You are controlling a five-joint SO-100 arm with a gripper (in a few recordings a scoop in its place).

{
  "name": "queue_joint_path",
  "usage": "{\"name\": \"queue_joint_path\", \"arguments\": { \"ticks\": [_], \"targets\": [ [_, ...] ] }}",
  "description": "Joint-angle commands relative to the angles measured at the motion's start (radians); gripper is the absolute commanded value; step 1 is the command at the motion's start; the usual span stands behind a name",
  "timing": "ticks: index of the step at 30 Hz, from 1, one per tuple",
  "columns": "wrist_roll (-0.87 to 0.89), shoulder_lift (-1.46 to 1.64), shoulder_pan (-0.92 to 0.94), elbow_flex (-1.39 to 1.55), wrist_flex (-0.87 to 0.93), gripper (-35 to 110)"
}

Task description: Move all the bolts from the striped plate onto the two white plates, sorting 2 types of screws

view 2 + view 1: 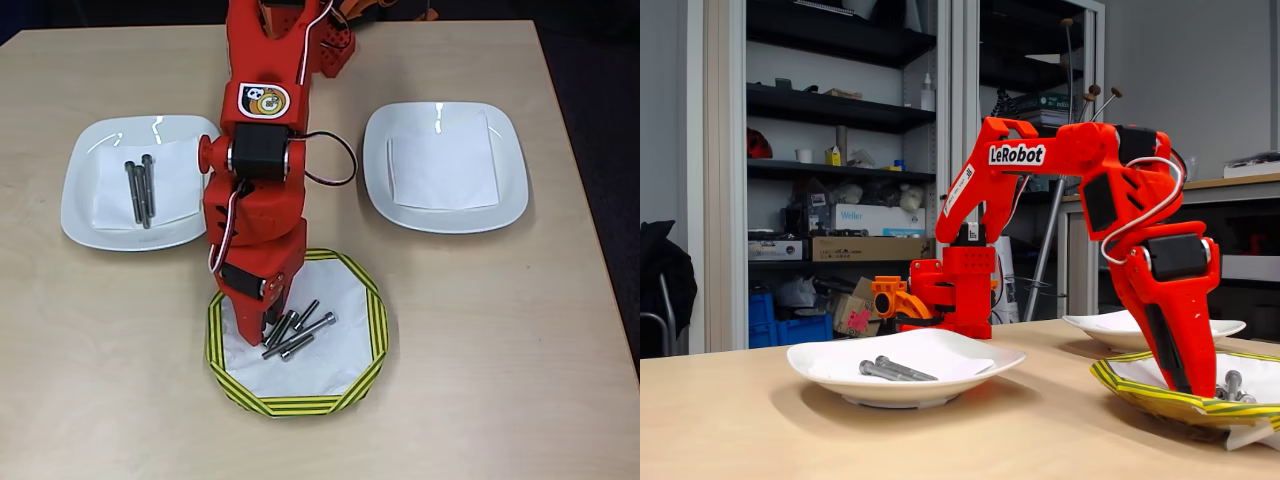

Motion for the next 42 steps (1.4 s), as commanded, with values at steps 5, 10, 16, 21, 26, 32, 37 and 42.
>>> {"name": "queue_joint_path", "arguments": {
  "ticks": [5,10,16,21,26,32,37,42],
  "targets": [
    [0.202,0.132,-0.035,-0.025,0.049,8],
    [0.357,0.21,-0.021,-0.067,0.141,9],
    [0.557,0.19,-0.034,-0.238,0.225,9],
    [0.756,0.163,-0.066,-0.166,0.101,13],
    [0.991,0.164,-0.101,-0.002,-0.08,18],
    [1.227,0.156,-0.12,0.127,-0.222,19],
    [1.302,0.176,-0.084,0.166,-0.224,19],
    [1.362,0.152,-0.058,0.103,-0.198,19]
  ]
}}
